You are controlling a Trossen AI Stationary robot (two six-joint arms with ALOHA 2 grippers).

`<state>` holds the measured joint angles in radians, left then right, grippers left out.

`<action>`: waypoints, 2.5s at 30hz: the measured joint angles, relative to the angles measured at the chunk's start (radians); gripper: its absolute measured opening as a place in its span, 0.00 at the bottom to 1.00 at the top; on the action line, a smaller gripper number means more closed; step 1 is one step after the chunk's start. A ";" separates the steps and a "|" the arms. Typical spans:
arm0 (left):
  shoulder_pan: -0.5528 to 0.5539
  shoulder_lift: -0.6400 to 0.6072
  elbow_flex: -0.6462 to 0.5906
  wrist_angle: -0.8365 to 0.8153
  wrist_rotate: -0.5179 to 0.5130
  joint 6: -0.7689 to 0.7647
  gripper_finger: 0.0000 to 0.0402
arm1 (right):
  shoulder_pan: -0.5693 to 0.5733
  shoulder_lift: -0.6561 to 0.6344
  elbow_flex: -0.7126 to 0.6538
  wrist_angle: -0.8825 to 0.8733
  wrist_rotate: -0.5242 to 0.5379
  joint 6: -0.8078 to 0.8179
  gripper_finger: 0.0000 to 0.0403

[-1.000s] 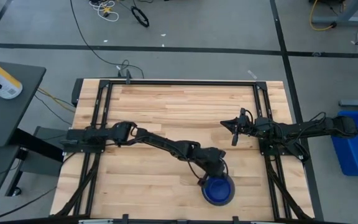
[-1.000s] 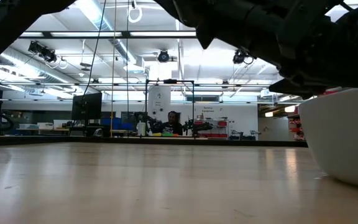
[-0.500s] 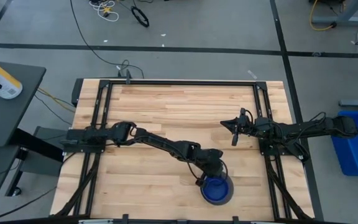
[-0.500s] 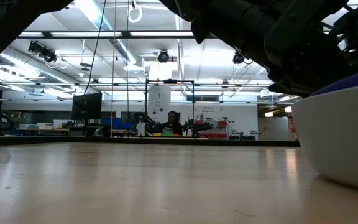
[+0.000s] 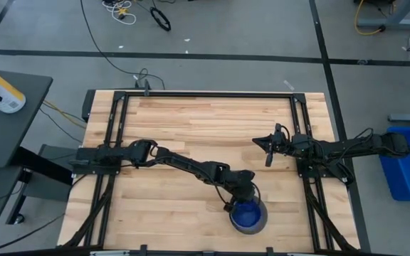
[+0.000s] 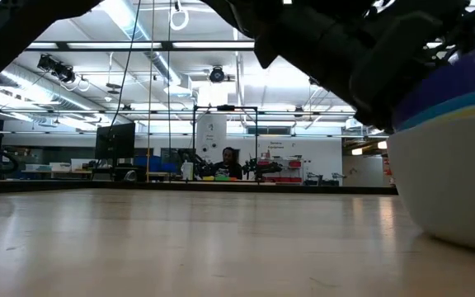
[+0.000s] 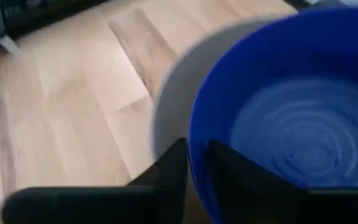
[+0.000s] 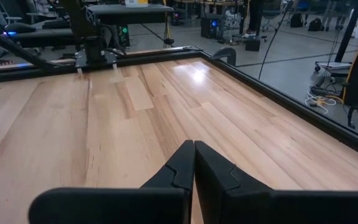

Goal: Nest bowls inside each other
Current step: Stack the dark blue bowl on the blue bowl, then return to Home Position

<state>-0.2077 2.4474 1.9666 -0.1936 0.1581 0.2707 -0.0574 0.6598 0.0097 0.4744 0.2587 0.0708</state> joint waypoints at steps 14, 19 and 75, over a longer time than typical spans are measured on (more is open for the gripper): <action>-0.008 -0.019 -0.001 -0.013 -0.046 0.010 0.65 | 0.000 0.000 0.000 0.000 0.000 0.000 0.05; -0.018 -0.046 0.002 -0.007 -0.045 0.028 0.66 | 0.000 0.000 0.000 0.000 0.000 0.000 0.05; -0.423 -2.243 -1.896 0.218 -0.456 -0.259 0.65 | 0.000 0.009 0.000 0.000 0.000 0.000 0.05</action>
<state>-0.6307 0.2045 0.0705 0.0246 -0.2981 0.0120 -0.0574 0.6685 0.0097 0.4743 0.2584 0.0708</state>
